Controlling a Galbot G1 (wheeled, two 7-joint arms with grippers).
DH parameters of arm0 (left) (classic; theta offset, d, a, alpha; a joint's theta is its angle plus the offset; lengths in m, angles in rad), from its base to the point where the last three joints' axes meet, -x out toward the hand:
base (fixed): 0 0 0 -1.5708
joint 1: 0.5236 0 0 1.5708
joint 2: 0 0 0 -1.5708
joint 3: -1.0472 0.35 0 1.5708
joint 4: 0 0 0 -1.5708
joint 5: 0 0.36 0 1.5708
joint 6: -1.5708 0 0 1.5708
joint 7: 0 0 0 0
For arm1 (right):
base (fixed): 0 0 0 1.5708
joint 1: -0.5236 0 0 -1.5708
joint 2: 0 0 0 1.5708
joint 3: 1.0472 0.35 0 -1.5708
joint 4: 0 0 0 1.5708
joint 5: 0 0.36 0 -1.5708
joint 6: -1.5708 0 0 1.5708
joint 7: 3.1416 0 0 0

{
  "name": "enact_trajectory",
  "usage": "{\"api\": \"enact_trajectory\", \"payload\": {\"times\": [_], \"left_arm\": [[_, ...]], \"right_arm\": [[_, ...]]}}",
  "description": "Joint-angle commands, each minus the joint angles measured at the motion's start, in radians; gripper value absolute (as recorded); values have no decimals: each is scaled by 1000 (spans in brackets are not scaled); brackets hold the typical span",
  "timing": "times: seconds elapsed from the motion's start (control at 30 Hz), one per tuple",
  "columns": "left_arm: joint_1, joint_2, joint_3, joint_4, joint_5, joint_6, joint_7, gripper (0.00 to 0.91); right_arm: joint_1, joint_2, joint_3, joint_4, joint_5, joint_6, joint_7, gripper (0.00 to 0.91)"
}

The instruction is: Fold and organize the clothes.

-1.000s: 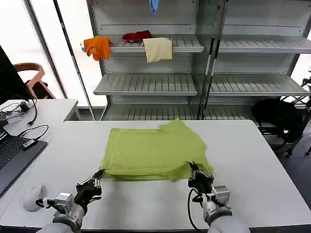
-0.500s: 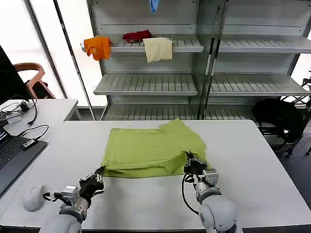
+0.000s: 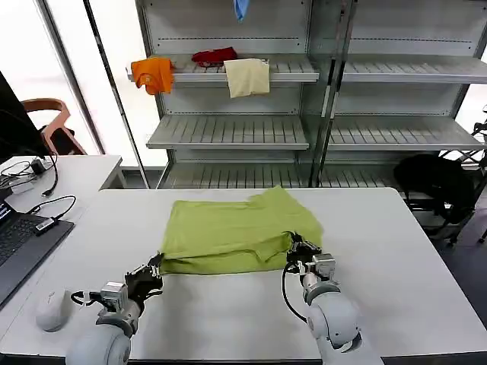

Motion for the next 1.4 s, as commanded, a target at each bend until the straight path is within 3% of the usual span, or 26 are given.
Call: {"api": "enact_trajectory", "payload": {"times": [0.03,0.33,0.57,0.77,0.93,1.4], "left_arm": [[5,8,-5,-49,13,-6,1,907],[37,17,-20,-110,11,-2,2,907],[65,23,-37,-118,-19,11,4,907],[75,22,-33,-130,-22,11,6,907],[80,16,-28,-143,-19,11,9,907],[71,20,-13,-63,21,17,4,907]], "right_arm": [[14,2,9,15,4,0,2,907],[24,-27,52,66,13,-2,4,907],[-59,-69,93,133,21,-2,-23,907],[-49,-83,146,145,103,-3,-3,907],[-24,-83,149,151,108,-4,4,907],[-234,-107,209,196,98,-2,-72,907]]}}
